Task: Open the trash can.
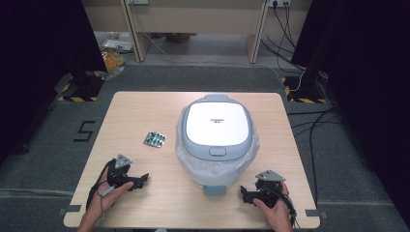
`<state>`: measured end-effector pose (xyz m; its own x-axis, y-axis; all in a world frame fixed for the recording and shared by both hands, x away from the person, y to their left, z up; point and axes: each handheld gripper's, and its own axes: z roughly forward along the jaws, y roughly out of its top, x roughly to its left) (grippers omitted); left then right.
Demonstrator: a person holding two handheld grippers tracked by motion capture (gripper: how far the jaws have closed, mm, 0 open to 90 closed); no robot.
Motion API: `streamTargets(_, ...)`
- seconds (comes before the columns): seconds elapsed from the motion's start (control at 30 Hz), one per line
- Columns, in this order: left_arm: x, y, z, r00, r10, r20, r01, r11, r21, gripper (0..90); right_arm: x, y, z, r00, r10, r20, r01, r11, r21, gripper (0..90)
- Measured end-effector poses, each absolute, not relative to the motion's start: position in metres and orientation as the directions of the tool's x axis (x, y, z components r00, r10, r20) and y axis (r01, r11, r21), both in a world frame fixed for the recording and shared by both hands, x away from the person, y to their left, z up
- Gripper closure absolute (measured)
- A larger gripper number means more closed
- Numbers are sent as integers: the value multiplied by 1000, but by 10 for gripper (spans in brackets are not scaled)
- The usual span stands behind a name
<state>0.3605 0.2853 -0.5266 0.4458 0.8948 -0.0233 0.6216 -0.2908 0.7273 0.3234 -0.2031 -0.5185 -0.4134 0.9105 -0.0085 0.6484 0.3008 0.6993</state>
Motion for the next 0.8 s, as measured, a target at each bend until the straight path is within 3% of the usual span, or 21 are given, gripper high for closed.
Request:
streamTargets(0.23,362,285,-526,443,896,-20,625,-293,723,0,323,-203,-518,-413,911,-7,650,300,698,9)
streamTargets(0.33,361,284,-525,446,895,-21,612,-287,737,30,323,-205,-517,-416,909,-6,635,296,713,123)
streamTargets(0.37,359,282,-524,449,893,-26,601,-280,748,93,322,-205,-516,-417,909,-7,628,294,721,198)
streamTargets(0.4,359,281,-523,454,891,-22,596,-285,751,175,322,-206,-515,-418,908,4,628,286,724,198)
streamTargets(0.43,357,276,-521,458,889,-31,588,-276,760,128,321,-205,-512,-423,906,19,625,276,730,148)
streamTargets(0.5,356,274,-518,465,884,-49,583,-264,768,165,321,-205,-511,-425,905,14,617,278,737,175)
streamTargets(0.8,343,215,-505,588,804,-88,512,-286,810,149,312,-184,-499,-463,886,22,583,286,761,157)
